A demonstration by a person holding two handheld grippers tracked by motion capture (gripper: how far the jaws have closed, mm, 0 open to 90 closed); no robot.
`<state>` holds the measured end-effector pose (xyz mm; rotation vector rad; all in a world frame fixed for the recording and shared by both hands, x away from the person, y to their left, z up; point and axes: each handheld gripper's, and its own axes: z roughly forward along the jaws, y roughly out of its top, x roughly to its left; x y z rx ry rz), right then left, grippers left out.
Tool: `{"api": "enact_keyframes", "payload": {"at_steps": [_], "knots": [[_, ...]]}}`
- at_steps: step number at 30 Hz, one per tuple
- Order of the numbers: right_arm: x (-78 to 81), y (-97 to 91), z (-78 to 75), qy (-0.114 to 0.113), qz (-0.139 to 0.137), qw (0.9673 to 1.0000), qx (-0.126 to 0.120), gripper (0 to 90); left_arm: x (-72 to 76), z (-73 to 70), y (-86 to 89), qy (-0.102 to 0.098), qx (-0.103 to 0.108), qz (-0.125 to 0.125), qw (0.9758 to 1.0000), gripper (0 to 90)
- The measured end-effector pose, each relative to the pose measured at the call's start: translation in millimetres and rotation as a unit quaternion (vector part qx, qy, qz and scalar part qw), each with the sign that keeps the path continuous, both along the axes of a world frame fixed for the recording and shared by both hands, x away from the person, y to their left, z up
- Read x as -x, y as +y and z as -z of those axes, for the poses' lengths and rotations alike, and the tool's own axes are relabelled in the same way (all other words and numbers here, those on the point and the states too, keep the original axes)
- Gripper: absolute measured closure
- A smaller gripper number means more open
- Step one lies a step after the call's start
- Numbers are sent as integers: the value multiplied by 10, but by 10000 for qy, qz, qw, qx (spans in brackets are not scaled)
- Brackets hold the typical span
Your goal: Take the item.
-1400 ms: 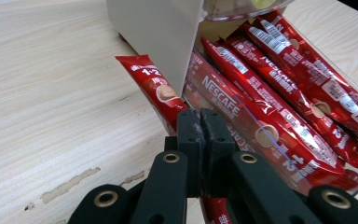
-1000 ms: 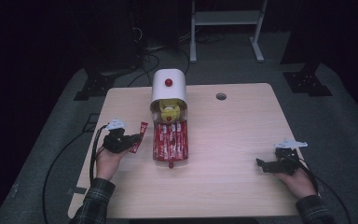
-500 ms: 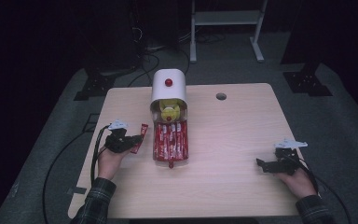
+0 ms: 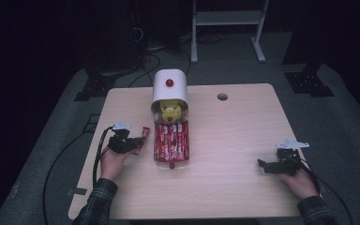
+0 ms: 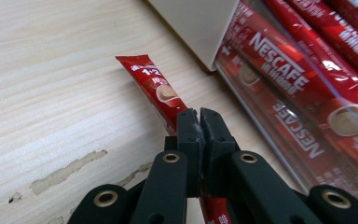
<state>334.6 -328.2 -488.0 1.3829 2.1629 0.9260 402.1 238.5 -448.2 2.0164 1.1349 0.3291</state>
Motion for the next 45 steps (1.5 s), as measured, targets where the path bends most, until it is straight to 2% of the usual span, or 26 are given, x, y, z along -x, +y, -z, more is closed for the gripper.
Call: {"api": "enact_keyframes", "payload": {"at_steps": [20,33,37,45], "knots": [[0,0,0,1,1,10000,-1,29,-48,107,-21,258,-133,14,9996,874],[0,0,0,0,2,10000,-1,29,-46,119,-9,282,-70,-9,9996,855],[0,0,0,0,2,10000,-1,30,-39,115,-3,239,-44,-6,9997,812],[-1,0,0,-1,0,10000,-1,29,-4,79,26,94,-17,-59,9999,628]]}}
